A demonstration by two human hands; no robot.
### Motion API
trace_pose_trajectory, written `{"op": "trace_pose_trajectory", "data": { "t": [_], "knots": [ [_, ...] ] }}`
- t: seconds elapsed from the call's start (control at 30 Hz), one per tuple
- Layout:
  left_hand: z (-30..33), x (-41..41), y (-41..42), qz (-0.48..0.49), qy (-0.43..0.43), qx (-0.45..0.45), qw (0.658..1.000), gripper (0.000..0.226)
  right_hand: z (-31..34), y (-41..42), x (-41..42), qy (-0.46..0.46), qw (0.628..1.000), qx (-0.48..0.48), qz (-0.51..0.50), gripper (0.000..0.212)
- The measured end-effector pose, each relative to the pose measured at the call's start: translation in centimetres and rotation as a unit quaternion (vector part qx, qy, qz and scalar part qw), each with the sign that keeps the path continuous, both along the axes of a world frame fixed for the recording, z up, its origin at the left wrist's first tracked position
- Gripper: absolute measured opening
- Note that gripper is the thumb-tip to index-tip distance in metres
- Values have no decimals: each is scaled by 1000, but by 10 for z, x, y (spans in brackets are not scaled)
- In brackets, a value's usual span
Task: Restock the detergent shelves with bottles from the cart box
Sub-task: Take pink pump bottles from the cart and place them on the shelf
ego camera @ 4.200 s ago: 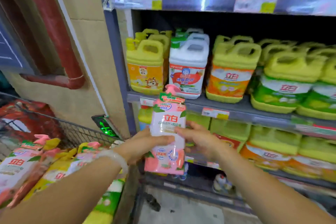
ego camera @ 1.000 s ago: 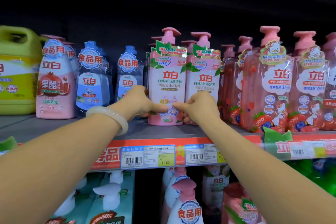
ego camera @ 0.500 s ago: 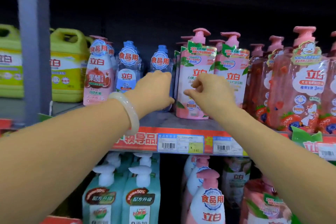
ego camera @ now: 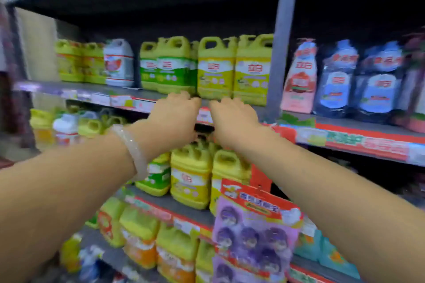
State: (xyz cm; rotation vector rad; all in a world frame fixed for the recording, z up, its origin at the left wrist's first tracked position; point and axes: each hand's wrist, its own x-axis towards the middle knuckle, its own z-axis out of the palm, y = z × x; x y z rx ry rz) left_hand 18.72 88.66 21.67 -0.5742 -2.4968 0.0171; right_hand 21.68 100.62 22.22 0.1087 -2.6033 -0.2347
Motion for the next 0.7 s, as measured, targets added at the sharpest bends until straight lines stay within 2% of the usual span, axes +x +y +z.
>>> {"op": "trace_pose_trajectory", "data": {
  "t": [0.17,0.33,0.47,0.7],
  "knots": [
    [-69,1,-175,150,-69,-26,986,43,-55,-165,-30,-77,993,0,94,39],
    [-144,20,-321,278,-156,-25,947,40,-123,-314,-50,-154,969,45,187,41],
    [-180,30,-411,353,-207,-7,913,40,-168,-412,-64,-227,940,70,246,35],
    [-221,-6,-539,424,-277,9,862,39,-224,-546,-132,-277,912,82,292,43]
  ]
}}
